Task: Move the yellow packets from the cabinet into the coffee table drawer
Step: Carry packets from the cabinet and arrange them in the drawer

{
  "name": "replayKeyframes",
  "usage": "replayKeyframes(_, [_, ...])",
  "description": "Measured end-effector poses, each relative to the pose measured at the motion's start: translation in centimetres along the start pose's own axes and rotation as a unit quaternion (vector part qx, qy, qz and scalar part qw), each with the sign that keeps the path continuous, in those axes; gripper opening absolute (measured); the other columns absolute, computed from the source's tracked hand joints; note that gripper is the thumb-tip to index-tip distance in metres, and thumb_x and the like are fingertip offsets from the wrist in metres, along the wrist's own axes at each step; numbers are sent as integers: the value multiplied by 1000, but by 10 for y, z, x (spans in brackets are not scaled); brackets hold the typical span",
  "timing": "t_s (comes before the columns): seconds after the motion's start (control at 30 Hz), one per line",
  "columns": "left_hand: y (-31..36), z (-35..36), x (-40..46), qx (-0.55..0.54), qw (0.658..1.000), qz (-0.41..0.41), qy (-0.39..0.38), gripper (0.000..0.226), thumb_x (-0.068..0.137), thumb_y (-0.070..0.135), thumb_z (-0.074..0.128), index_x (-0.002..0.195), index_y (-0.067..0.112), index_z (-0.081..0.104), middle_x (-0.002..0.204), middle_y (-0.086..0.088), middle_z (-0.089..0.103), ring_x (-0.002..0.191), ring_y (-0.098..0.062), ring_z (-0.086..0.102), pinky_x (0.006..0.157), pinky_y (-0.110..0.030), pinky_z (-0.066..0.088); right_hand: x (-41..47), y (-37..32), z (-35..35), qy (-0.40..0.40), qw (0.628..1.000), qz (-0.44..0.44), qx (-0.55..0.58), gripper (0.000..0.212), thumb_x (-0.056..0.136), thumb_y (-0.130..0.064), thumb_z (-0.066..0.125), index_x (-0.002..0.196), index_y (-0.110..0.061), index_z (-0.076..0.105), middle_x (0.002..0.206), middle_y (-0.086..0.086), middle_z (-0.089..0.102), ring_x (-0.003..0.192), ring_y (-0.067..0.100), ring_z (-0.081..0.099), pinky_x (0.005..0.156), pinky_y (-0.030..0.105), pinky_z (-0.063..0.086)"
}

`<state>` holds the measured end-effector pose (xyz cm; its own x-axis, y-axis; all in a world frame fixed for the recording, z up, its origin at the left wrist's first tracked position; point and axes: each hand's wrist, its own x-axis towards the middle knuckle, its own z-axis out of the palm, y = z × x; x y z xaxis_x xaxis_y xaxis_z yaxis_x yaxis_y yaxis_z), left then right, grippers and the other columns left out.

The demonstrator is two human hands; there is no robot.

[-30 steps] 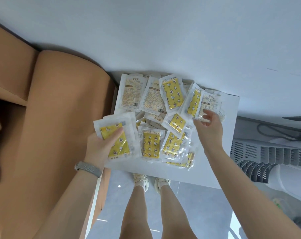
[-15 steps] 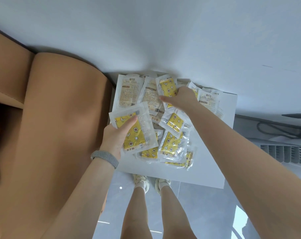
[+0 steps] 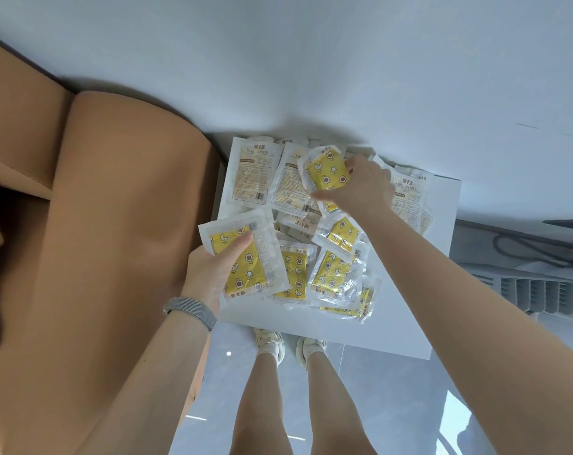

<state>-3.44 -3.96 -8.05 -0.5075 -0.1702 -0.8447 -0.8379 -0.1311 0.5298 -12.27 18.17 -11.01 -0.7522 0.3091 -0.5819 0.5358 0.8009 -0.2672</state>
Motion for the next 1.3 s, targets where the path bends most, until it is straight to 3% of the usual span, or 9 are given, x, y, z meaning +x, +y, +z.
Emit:
replayKeyframes(0.17, [-1, 2, -2, -1, 1000, 9, -10, 23, 78, 29, 79, 98, 20, 72, 89, -2, 77, 78, -19, 74, 59, -31, 58, -4, -4, 5, -3, 997, -22, 77, 56, 67, -50, 81, 111, -24, 59, 105, -6, 65, 108, 20, 55, 95, 38, 27])
replayKeyframes(0.3, [-2, 6, -2, 1, 1000, 8, -16, 28, 78, 28, 79, 103, 18, 72, 91, -3, 77, 81, -20, 74, 60, -32, 59, -6, -2, 4, -7, 983, -70, 169, 44, 80, -51, 71, 93, -9, 69, 77, 8, 67, 72, 16, 56, 80, 35, 44])
replayKeyframes(0.4, [-2, 7, -1, 2, 1000, 5, -20, 29, 77, 29, 80, 102, 18, 72, 92, -5, 76, 84, -23, 74, 63, -35, 59, -21, 3, -13, -6, 942, -92, 323, 26, 84, -39, 73, 91, -14, 72, 87, 9, 73, 76, 23, 67, 73, 36, 52])
replayKeyframes(0.47, [-3, 8, -1, 1, 1000, 5, -21, 27, 78, 28, 79, 102, 18, 72, 93, -6, 76, 85, -24, 73, 66, -37, 61, -32, 14, -22, -10, 876, -45, 481, 16, 84, -33, 74, 92, -20, 70, 88, 1, 74, 81, 19, 70, 78, 35, 56])
replayKeyframes(0.6, [-6, 11, 0, -4, 1000, 8, -24, 30, 78, 26, 79, 105, 18, 72, 98, -6, 76, 90, -25, 73, 72, -40, 60, -53, 50, -19, -71, 614, 114, 778, 19, 93, -30, 61, 103, -15, 68, 98, 0, 74, 91, 17, 71, 85, 35, 56])
replayKeyframes(0.7, [-8, 13, 1, 15, 999, 18, -44, 34, 75, 30, 80, 106, 21, 72, 97, 0, 76, 94, -22, 72, 79, -41, 59, -70, 76, 1, -51, 538, 212, 814, 21, 91, -33, 63, 106, -19, 69, 101, -2, 73, 92, 18, 70, 77, 32, 57])
replayKeyframes(0.9, [-11, 21, 3, 24, 997, 15, -69, 22, 80, 24, 78, 100, 21, 72, 92, 0, 77, 86, -19, 74, 68, -34, 59, -86, 91, 25, -42, 520, 259, 813, 20, 90, -33, 65, 103, -19, 70, 94, -1, 73, 90, 19, 67, 82, 33, 52])
replayKeyframes(1.17, [-7, 42, -1, 28, 989, 55, -134, 25, 82, 16, 74, 107, 19, 69, 95, 2, 77, 84, -11, 73, 60, -22, 56, -83, 77, 25, -46, 500, 267, 822, 22, 89, -29, 67, 108, -17, 69, 94, -1, 72, 83, 20, 69, 67, 33, 54])
replayKeyframes(1.3, [3, 39, 7, 8, 989, 75, -127, 31, 74, 22, 76, 104, 21, 70, 101, -1, 76, 97, -20, 71, 79, -37, 59, -79, 69, 16, -74, 529, 238, 811, 17, 88, -27, 65, 100, -17, 71, 91, -2, 74, 79, 16, 71, 68, 30, 57])
